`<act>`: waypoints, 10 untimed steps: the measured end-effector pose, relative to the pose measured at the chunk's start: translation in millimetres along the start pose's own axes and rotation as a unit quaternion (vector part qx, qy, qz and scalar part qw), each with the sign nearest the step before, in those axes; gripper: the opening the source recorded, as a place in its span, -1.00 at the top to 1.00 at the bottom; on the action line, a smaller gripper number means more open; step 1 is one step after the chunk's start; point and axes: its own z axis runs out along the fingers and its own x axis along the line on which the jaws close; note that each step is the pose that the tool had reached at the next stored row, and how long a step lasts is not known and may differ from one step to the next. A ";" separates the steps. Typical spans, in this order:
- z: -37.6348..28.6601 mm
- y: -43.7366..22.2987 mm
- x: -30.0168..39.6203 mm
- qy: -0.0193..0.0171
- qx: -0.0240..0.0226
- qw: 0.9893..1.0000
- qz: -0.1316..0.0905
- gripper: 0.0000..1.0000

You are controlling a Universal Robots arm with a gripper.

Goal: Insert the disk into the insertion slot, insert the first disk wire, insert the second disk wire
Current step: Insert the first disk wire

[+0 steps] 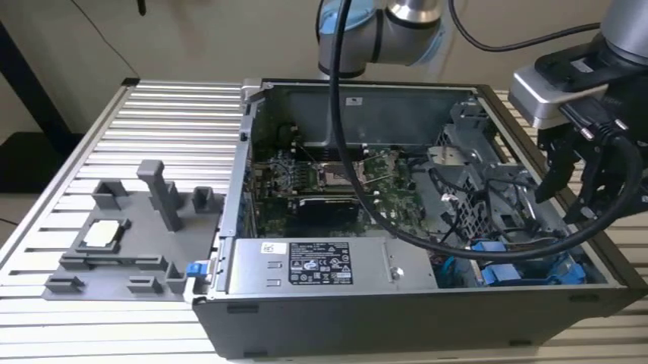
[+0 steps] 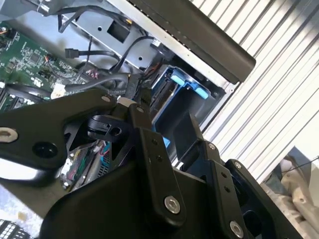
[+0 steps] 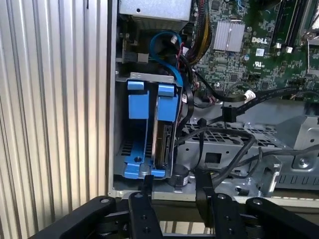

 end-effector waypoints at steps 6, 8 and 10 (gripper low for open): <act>0.9 1.8 -14.4 0.004 0.001 1.000 -0.001 0.06; 1.5 2.2 -14.5 0.005 0.002 1.000 -0.002 0.06; 3.2 2.8 -15.0 0.005 0.004 1.000 -0.002 0.06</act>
